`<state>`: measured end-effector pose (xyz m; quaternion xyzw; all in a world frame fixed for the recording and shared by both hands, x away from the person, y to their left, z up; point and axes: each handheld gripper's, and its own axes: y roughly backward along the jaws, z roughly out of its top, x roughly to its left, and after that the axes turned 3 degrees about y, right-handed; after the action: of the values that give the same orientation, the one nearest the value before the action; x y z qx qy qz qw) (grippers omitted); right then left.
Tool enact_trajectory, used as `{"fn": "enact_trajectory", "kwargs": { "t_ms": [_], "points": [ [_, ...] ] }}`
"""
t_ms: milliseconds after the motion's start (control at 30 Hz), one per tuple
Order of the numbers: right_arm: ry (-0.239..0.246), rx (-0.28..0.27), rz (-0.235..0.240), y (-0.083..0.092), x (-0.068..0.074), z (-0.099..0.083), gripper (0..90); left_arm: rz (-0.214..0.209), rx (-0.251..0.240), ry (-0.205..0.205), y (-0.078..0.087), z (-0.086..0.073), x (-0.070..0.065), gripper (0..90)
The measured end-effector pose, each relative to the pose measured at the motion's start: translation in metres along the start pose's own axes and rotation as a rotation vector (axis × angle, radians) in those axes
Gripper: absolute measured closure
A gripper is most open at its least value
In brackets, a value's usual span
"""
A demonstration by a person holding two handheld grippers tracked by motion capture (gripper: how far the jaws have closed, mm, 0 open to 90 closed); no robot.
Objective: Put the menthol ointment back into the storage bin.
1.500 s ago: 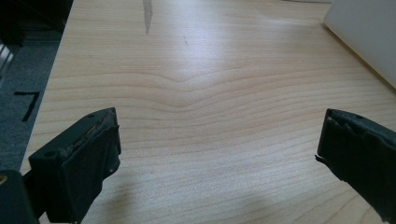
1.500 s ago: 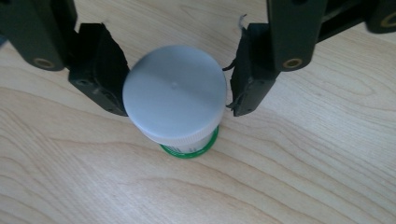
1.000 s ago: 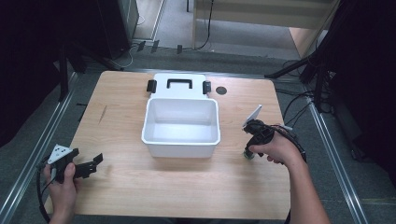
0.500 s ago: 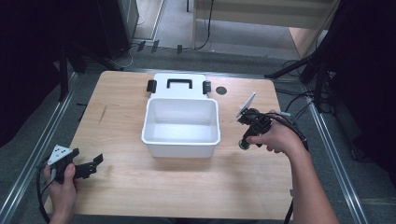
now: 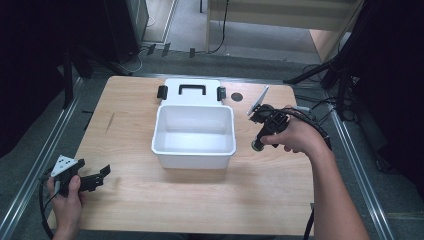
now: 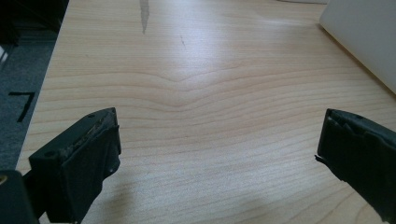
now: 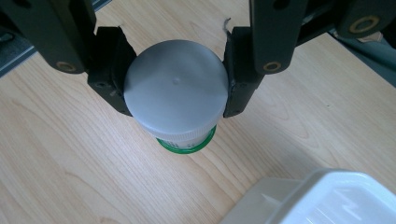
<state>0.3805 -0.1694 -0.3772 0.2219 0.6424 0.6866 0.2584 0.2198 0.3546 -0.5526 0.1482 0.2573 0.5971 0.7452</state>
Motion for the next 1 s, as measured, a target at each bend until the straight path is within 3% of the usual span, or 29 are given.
{"fn": "enact_trajectory", "kwargs": {
  "t_ms": [333, 1000],
  "points": [
    [0.027, 0.032, 0.017, 0.014, 0.004, 0.014, 51.3, -0.005, 0.003, 0.007, -0.001, 0.000, -0.001, 0.0],
    [0.079, 0.009, 0.001, 0.038, 0.015, 0.041, 51.3, -0.006, 0.005, 0.006, -0.001, 0.000, -0.001, 0.0]
  ]
}}
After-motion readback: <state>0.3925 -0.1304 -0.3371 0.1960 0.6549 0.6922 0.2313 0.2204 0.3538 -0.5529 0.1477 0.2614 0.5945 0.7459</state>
